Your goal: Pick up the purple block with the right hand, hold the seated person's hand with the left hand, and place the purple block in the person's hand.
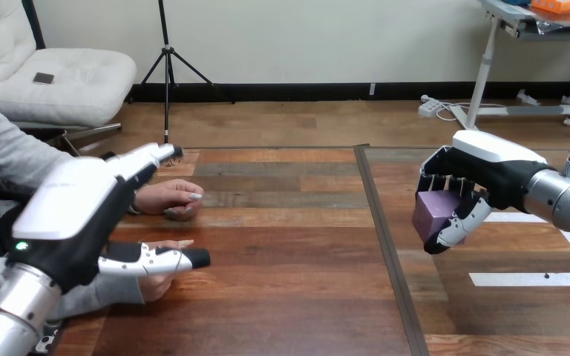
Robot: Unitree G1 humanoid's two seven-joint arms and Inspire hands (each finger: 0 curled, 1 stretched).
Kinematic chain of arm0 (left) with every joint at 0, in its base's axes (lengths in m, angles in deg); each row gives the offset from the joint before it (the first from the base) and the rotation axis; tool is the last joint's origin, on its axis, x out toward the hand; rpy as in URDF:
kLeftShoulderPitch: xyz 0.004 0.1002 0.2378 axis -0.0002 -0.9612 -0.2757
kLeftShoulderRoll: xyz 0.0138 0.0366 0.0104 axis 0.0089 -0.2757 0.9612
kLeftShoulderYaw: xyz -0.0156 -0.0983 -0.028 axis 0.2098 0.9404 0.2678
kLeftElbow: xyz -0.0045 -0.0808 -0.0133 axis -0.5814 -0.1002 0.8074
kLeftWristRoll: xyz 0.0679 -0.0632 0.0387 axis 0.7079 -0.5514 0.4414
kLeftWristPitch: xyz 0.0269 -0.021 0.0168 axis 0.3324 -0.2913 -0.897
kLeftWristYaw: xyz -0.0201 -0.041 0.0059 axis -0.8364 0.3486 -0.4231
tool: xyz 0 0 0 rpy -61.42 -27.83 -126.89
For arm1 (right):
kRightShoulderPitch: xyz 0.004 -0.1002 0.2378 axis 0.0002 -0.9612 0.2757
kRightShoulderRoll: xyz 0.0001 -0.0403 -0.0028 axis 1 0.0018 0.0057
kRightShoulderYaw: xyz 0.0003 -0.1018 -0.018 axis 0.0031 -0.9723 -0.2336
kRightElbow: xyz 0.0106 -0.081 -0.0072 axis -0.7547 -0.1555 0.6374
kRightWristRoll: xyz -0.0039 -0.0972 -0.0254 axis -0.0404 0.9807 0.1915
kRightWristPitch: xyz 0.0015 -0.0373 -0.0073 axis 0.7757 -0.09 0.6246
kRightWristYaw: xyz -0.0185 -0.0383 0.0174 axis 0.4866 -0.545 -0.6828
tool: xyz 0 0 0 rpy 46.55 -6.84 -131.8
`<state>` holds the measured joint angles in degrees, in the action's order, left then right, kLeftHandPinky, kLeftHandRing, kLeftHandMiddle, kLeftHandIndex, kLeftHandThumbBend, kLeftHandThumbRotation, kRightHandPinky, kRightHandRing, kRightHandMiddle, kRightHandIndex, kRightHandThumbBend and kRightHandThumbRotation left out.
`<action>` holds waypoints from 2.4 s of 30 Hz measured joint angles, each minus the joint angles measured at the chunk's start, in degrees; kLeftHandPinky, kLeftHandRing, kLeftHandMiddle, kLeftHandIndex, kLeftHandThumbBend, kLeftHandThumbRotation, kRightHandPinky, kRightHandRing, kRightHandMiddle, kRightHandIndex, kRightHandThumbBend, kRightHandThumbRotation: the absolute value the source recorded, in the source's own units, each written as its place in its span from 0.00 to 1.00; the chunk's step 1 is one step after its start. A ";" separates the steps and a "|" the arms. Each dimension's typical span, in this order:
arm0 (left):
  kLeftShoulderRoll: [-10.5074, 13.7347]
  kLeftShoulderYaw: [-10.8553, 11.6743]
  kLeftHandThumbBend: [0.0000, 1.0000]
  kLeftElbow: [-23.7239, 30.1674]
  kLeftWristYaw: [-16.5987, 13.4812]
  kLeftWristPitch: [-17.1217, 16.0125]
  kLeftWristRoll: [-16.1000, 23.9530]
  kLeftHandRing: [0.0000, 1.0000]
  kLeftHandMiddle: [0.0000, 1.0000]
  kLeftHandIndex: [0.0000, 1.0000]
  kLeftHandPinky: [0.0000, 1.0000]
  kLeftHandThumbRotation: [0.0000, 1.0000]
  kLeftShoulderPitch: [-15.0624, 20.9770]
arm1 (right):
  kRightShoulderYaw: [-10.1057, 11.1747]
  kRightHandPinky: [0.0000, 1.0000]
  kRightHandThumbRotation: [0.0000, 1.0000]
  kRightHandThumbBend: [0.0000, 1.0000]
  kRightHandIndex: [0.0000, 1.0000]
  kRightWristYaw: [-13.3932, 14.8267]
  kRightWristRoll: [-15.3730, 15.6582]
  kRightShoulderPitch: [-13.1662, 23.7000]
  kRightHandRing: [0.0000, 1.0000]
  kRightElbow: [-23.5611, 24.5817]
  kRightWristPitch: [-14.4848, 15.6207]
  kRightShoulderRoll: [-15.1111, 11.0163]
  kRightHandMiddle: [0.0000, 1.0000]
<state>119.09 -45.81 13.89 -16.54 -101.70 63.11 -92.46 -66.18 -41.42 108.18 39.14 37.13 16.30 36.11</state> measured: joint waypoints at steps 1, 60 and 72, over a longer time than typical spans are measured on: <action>0.10 -0.43 1.00 -0.69 -0.01 0.15 0.31 0.86 0.92 0.89 0.75 0.62 0.23 | 0.00 0.37 0.00 0.80 0.44 0.09 0.01 0.00 0.41 -0.09 0.00 0.01 0.46; 3.45 -13.75 1.00 -22.06 -4.08 10.97 9.94 0.99 1.00 0.97 0.87 0.54 8.14 | -0.02 0.36 0.00 0.79 0.44 1.08 1.02 -0.90 0.41 -0.26 1.16 0.07 0.45; 4.35 -16.02 1.00 -26.09 -7.19 11.80 10.98 0.99 1.00 0.96 0.88 0.52 9.91 | -0.01 0.37 0.00 0.79 0.44 1.07 1.01 -1.28 0.42 -0.26 1.08 0.06 0.46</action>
<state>123.44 -61.83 -12.20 -23.72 -89.90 74.09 -82.56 -66.19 -40.35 109.18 37.86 36.87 17.37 36.17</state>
